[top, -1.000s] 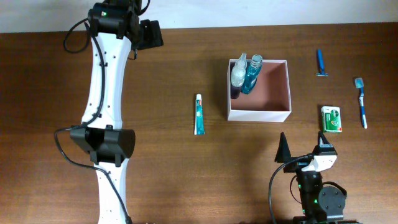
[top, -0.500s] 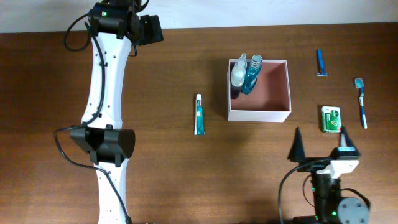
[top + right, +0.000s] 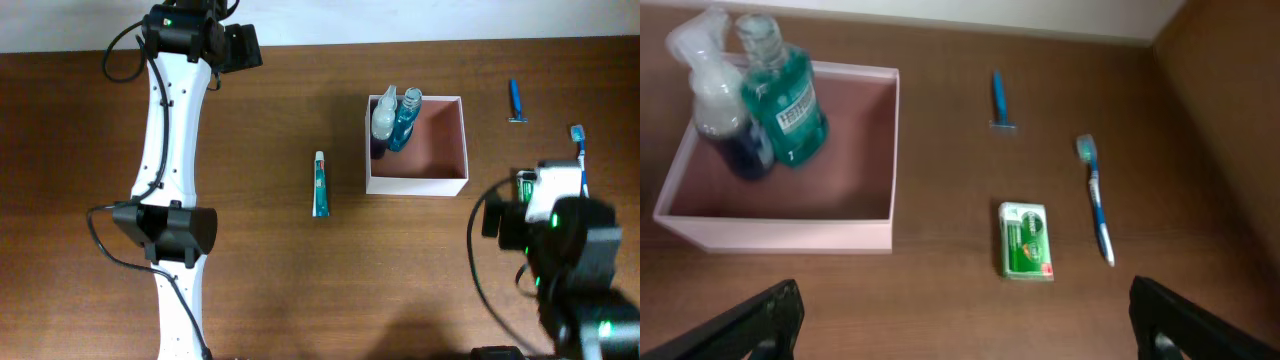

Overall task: Pack container
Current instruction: 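Move the right gripper forward over the green Dettol soap bar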

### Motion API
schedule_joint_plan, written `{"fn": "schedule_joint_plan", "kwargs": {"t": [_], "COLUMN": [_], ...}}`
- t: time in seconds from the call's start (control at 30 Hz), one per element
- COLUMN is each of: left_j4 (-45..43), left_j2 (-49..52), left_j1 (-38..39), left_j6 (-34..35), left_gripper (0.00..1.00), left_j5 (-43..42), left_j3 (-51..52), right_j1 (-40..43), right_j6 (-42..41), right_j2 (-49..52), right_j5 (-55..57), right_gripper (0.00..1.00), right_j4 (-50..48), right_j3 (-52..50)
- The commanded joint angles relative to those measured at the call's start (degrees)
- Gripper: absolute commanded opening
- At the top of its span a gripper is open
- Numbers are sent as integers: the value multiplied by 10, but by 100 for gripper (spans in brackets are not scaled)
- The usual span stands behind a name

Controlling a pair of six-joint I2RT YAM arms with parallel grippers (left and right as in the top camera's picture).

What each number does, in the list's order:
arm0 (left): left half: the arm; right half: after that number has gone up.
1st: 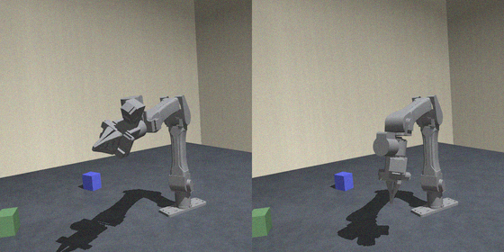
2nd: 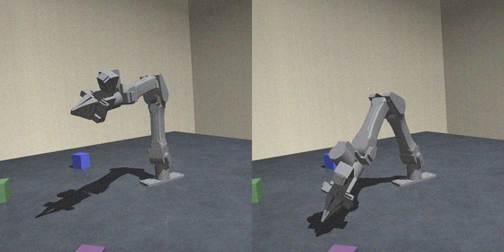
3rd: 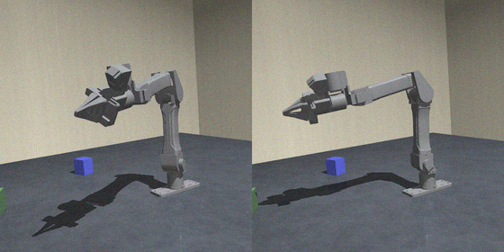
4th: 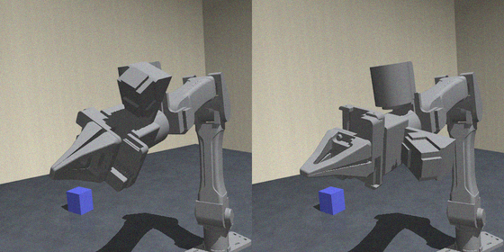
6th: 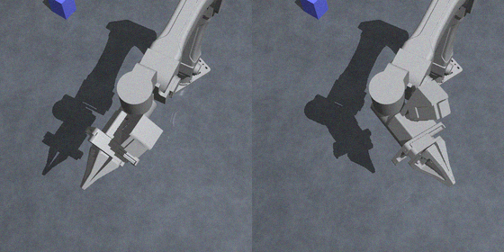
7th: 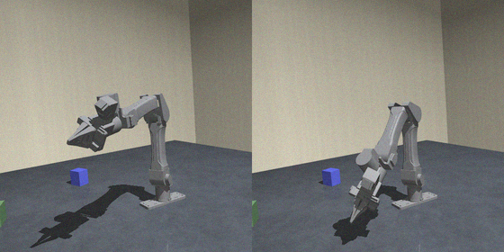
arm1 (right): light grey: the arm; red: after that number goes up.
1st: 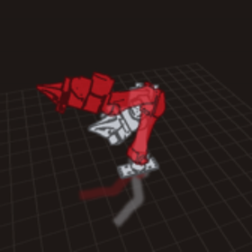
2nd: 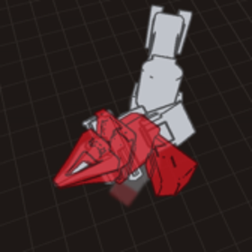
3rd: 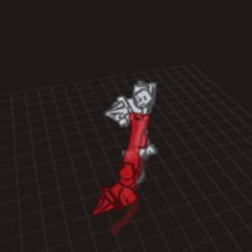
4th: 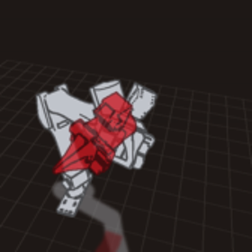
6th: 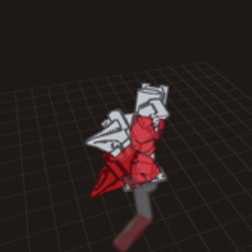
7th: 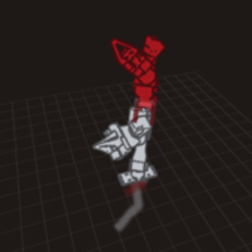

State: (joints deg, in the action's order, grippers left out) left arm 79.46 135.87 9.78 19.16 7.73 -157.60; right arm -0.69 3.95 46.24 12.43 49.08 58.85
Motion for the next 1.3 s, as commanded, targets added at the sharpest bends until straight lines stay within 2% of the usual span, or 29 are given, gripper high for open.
{"fn": "schedule_joint_plan", "kwargs": {"t": [0.0, 0.2, 0.4, 0.53, 0.7, 0.93, 1.07, 1.27], "left_j4": [-2, -2, -2, -2, -2, -2, -2, -2], "left_j2": [0, 0, 0, 0, 0, 0, 0, 0], "left_j1": [-3, -3, -3, -3, -3, -3, -3, -3], "left_j6": [5, 5, 5, 5, 5, 5, 5, 5], "left_gripper": [99, 99, 99, 99, 99, 99, 99, 99], "left_j5": [6, 7, 6, 7, 7, 7, 6, 7], "left_j3": [3, 3, 3, 3, 3, 3, 3, 3], "right_j1": [-2, 32, 37, 37, 49, 145, 177, 208], "right_j6": [4, 18, 16, 18, 18, 16, 16, 112], "right_j2": [94, 220, 301, 325, 348, 400, 424, 463], "right_j5": [17, -42, -43, -37, 39, -37, -39, -46], "right_gripper": [99, 99, 99, 99, 99, 99, 99, 99], "right_j4": [82, 239, 334, 352, 361, 358, 358, 329], "right_j3": [137, 304, 360, 360, 360, 360, 360, 358]}}
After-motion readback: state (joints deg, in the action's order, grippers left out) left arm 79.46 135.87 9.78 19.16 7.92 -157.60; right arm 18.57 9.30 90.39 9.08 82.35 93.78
